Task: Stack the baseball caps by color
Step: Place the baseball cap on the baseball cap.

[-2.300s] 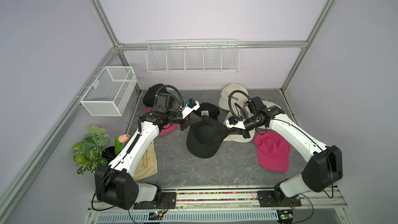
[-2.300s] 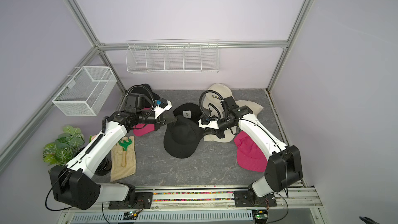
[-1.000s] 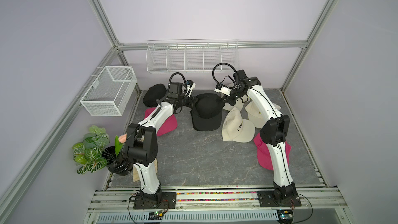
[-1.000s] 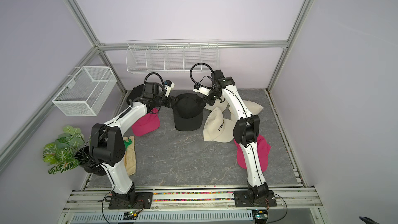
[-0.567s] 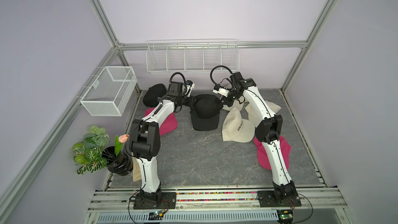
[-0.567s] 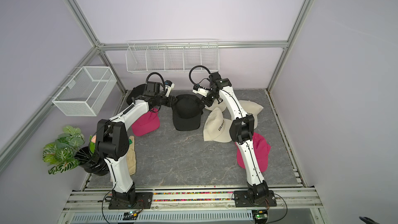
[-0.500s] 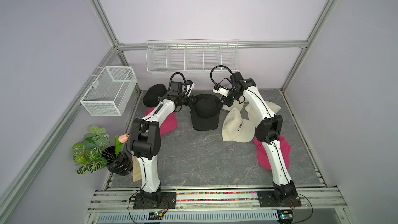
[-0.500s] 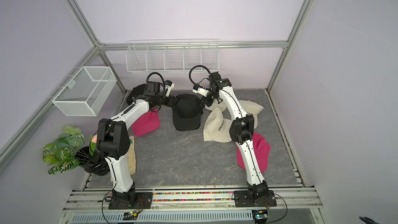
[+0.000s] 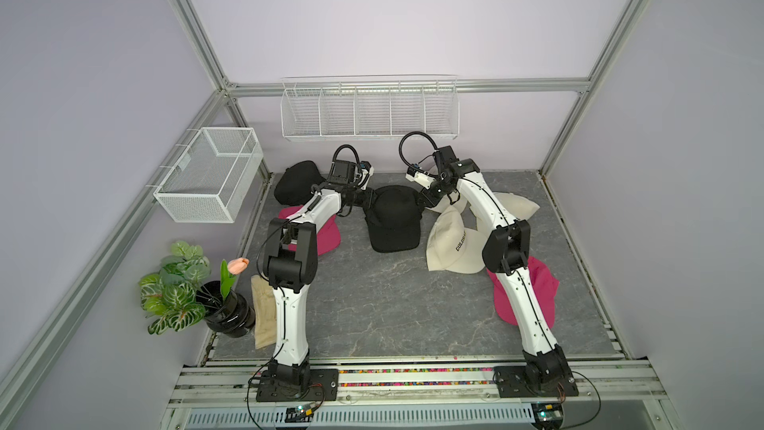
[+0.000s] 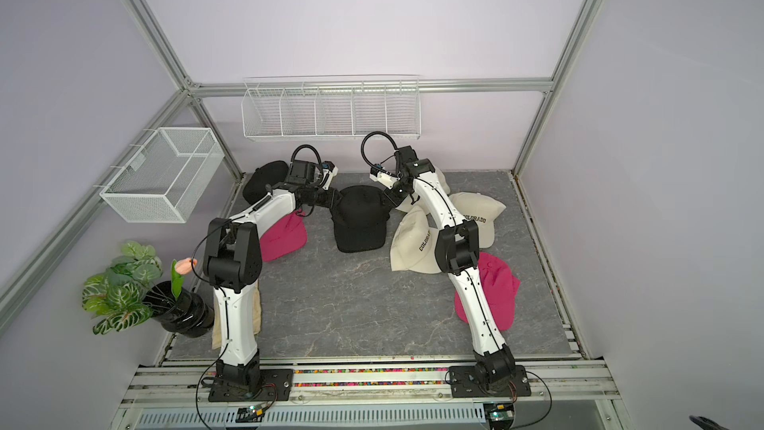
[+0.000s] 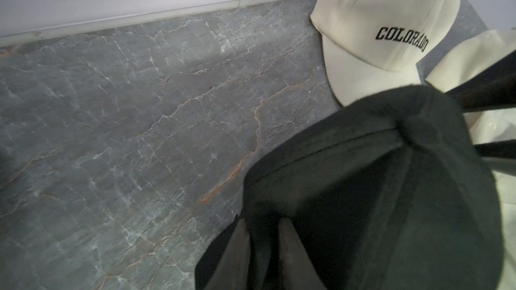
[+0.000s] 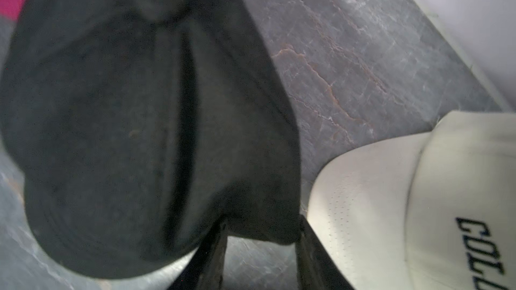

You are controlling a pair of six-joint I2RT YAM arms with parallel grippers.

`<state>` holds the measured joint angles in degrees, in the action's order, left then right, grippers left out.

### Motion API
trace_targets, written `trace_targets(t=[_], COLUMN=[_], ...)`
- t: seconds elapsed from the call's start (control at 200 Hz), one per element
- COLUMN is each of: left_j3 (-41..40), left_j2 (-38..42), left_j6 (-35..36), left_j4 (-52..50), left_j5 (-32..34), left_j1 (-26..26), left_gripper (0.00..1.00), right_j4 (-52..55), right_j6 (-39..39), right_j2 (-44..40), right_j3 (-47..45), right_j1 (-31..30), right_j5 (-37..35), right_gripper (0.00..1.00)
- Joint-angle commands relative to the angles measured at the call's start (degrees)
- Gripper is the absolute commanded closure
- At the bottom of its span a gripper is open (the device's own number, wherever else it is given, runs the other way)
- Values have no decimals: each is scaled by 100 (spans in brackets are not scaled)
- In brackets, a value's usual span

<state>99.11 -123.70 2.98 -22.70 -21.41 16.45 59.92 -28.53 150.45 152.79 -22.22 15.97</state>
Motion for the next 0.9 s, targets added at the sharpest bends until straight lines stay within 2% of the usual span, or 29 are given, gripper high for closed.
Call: trace_targets(t=[0.0,0.04,0.1,0.12,0.13,0.145,0.225,0.31,0.42,0.505,0.545,0.685,0.79,0.895], left_j3=[72,71,73,55,47,22,-195,-533,-930,-1190,-1327,-1907,-2253,-2581], left_j2=[197,279,410,447,470,509,762,1058,1420,1666,1779,2149,2295,2478], left_j6=[-115,-162,-180,-204,-235,-236,-406,-673,-942,-1177,-1246,-1717,-2106,-2145], left_j4=[-116,-180,-297,-313,-314,-314,-233,-96,17,81,127,480,701,846], left_j5=[222,536,963,1111,1183,1288,1787,2277,2807,3062,3127,3067,2838,2716], left_j1=[3,0,5,4,0,6,3,0,-1,-1,0,3,-1,0], left_gripper=[52,44,40,39,38,37,30,23,13,7,0,1,1,1], right_j4=[-556,-734,-848,-877,-895,-916,-983,-1224,-2240,-3590,-4285,-6373,-6854,-7044], right_j6=[708,775,885,932,965,1016,1318,1762,2347,2866,3135,4171,4812,5394], right_j2=[-225,-306,-467,-524,-558,-603,-869,-1295,-2261,-3244,-3709,-4791,-5064,-5114], right_j3=[94,78,38,5,-19,-52,-352,-1095,-2946,-4669,-5482,-7723,-8481,-8914], right_j1=[-98,-122,-170,-192,-197,-211,-295,-393,-495,-529,-528,-569,-672,-790], right_j5=[-875,-1235,-1630,-1738,-1790,-1882,-2249,-2530,-2590,-2363,-2134,-1182,-1160,-1123], right_gripper=[31,22,11,1,8,10,11,11,11,11,11,11,11,11])
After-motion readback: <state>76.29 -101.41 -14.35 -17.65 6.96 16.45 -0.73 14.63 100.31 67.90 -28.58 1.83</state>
